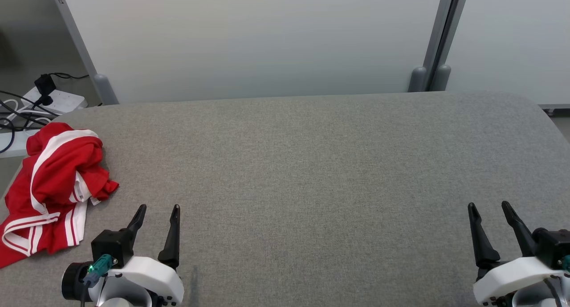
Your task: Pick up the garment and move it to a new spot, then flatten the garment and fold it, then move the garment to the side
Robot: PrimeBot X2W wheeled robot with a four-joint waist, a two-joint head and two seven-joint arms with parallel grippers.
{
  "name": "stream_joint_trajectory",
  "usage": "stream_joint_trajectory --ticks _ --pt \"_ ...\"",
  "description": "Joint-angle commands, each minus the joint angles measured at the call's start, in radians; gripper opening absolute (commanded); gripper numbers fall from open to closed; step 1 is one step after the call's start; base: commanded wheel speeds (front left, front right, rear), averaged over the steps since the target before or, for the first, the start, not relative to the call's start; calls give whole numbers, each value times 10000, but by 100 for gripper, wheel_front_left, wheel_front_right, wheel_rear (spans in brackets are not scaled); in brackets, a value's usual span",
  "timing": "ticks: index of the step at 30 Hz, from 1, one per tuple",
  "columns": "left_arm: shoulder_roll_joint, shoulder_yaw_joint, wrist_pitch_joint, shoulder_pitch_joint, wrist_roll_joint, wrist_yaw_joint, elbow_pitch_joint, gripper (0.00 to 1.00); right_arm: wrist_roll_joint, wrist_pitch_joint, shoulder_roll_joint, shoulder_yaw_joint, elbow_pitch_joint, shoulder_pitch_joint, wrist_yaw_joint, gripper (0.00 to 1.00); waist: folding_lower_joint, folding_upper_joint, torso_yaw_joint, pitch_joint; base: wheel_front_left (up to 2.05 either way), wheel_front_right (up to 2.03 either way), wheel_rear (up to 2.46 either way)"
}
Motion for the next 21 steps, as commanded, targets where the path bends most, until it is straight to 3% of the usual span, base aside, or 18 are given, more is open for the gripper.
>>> stream_joint_trajectory --ticks 1,21 --pt "190 309 -147 -625 245 87 -154 100 -239 -212 -247 274 -209 -380 72 100 0 0 0 -12 0 0 0" --pt "186 333 -185 -629 -9 167 -55 100 345 -304 -378 386 -133 -383 73 100 0 0 38 -29 0 0 0"
